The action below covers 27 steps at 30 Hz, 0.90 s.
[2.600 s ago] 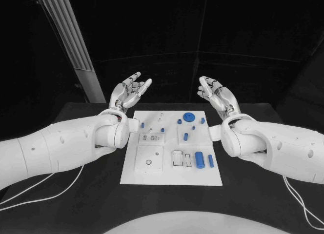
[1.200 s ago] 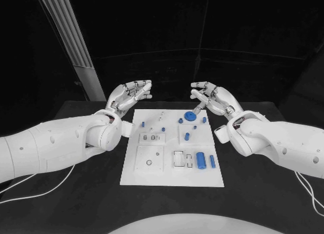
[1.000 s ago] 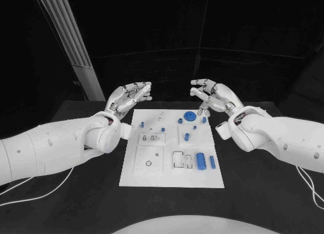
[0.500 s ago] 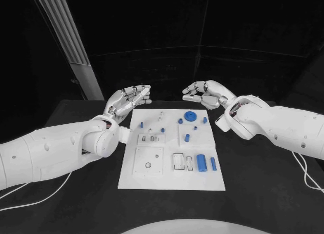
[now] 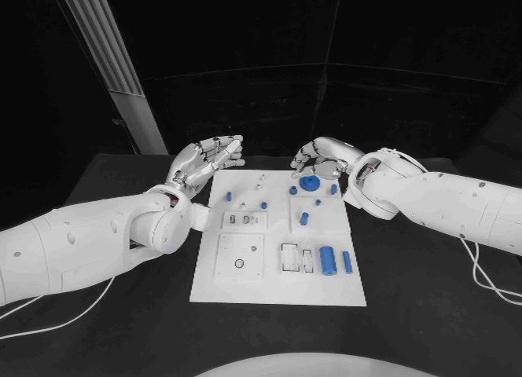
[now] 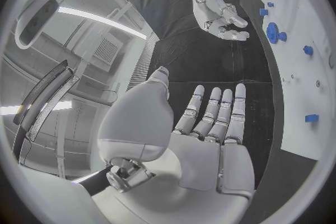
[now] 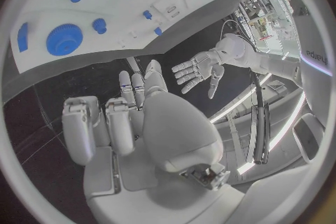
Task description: Assemble the parts on the task board
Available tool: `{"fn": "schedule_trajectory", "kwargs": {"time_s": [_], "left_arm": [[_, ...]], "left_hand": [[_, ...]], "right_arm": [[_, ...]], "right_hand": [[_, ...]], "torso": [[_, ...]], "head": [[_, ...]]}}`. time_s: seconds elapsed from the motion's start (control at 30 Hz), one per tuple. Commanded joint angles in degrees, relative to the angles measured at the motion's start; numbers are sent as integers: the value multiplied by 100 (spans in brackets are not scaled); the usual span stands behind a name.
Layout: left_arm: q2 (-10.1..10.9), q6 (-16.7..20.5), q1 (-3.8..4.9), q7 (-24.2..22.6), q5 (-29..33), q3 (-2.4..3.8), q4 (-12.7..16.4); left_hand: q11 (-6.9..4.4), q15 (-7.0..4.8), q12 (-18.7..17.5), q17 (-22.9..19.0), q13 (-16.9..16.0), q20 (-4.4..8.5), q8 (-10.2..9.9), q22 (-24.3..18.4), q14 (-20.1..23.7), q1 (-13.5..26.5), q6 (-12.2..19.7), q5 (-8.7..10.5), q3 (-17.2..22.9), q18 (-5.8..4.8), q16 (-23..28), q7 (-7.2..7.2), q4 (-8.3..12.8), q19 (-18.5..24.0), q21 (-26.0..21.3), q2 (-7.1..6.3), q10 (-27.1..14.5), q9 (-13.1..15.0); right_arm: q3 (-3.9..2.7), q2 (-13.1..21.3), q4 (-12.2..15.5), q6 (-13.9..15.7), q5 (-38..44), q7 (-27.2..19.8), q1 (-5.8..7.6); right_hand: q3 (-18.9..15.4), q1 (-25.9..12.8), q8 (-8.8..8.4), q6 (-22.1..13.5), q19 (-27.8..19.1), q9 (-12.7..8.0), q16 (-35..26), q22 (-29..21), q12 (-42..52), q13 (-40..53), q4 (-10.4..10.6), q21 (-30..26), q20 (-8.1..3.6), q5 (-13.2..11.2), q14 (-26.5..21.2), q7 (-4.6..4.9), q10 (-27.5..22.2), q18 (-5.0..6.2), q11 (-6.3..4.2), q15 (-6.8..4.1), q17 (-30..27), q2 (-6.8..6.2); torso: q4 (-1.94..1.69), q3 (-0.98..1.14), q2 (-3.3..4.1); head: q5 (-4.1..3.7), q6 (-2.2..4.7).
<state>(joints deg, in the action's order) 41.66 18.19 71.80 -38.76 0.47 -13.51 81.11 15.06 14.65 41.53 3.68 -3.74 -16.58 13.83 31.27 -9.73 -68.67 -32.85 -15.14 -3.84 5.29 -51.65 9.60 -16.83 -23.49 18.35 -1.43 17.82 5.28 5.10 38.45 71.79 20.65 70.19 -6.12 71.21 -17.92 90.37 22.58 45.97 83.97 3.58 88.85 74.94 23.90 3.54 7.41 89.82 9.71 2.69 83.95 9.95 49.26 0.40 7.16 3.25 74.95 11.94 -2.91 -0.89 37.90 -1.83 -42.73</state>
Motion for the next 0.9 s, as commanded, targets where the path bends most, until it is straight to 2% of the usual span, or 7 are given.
{"fn": "schedule_trajectory", "kwargs": {"time_s": [0.03,0.27,0.43,0.7,0.9], "left_arm": [[6,-79,22,-1560,-14,5,27],[8,-82,43,-1545,-14,5,46],[3,-89,52,-1539,-14,5,47],[3,-89,61,-1546,-14,5,16],[6,-85,63,-1550,-14,5,-6]], "left_hand": [[-5,3,-35,0,7,-1,22,-5,25,6,39,-2,36,26,20,710,-4,21,-12,71,-22,-6],[-4,4,-37,1,6,-1,33,-7,32,5,52,-4,37,24,21,711,-3,24,-12,87,-27,-7],[-3,5,-38,1,6,-1,37,-7,36,4,58,-6,37,23,21,712,-3,25,-12,93,-30,-8],[-2,6,-39,2,6,-1,47,-9,44,1,69,-9,38,21,23,713,-2,28,-13,105,-34,-9],[-2,6,-39,2,6,-1,47,-9,44,1,69,-9,38,21,23,713,-2,28,-13,105,-34,-9]], "right_arm": [[-5,-86,-61,13,1009,645,10],[-4,-313,-207,-104,1628,897,7],[-4,-459,-319,-251,1975,1073,4],[-3,-584,-428,-514,2166,1264,0],[-2,-625,-467,-708,2186,1389,-4]], "right_hand": [[2,126,-136,74,603,2,39,1506,-122,-5,-32,18,-54,1,462,-12,83,-40,-8,-31,721,-11],[14,324,-410,152,603,4,47,1506,-386,-6,-25,18,-68,1,475,-34,147,-40,-33,-42,790,-8],[11,410,-568,147,603,2,47,1506,-538,-6,-11,18,-75,0,476,-53,133,-40,-51,-51,793,-14],[-10,415,-673,133,603,4,44,1506,-619,-1,27,18,-84,0,472,-57,141,-40,-60,-61,770,-30],[-21,413,-710,129,603,5,44,1506,-641,1,43,18,-86,0,472,-58,156,-40,-63,-63,771,-40]], "torso": [[-24,0,73],[-34,-4,118],[-41,-6,114],[-27,-7,103],[-27,-8,104]], "head": [[8,-1],[-4,-2],[-6,-16],[16,-74],[1,-87]]}}
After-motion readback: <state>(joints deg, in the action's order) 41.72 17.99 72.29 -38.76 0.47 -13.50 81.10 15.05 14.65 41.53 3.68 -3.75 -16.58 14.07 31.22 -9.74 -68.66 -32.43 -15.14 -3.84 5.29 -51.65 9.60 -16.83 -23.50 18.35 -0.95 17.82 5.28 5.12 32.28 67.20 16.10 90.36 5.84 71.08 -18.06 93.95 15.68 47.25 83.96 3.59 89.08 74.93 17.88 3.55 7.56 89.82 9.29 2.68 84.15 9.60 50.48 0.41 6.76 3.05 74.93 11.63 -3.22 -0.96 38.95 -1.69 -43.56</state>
